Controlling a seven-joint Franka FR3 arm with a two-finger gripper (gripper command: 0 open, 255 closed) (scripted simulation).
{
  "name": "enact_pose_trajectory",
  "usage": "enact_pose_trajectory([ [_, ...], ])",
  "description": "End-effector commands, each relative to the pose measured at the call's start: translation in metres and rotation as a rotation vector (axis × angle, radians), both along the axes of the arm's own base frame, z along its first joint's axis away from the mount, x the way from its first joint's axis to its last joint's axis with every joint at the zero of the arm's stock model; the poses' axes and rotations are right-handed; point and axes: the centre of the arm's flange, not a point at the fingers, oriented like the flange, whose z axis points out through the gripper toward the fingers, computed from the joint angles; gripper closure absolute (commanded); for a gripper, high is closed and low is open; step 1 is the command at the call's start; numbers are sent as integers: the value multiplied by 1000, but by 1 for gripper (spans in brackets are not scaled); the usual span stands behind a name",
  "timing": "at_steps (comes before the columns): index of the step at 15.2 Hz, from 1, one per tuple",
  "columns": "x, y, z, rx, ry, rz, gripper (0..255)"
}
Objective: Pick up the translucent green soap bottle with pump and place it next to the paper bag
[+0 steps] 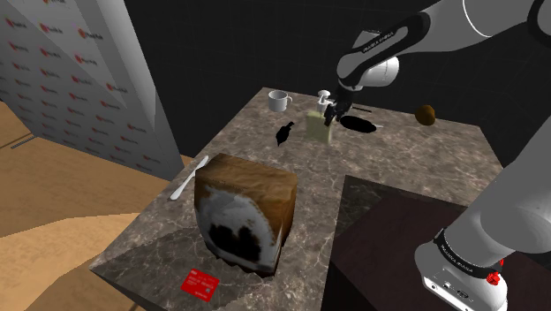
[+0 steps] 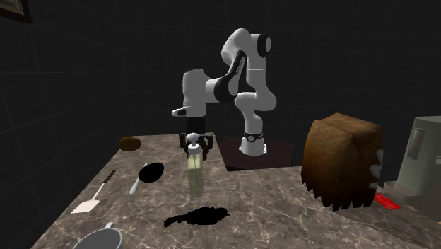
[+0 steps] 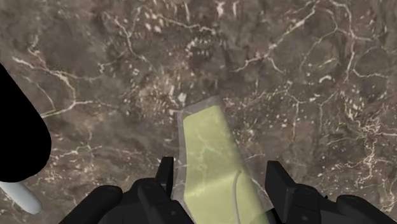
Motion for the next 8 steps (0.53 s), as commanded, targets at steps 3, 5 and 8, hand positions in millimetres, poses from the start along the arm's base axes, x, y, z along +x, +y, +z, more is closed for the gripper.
enact_pose_trajectory([
  [3, 0, 0, 21, 0, 0, 0, 255],
  [5, 0, 0, 31, 0, 0, 0, 255],
  [8, 0, 0, 47, 0, 0, 0, 255],
])
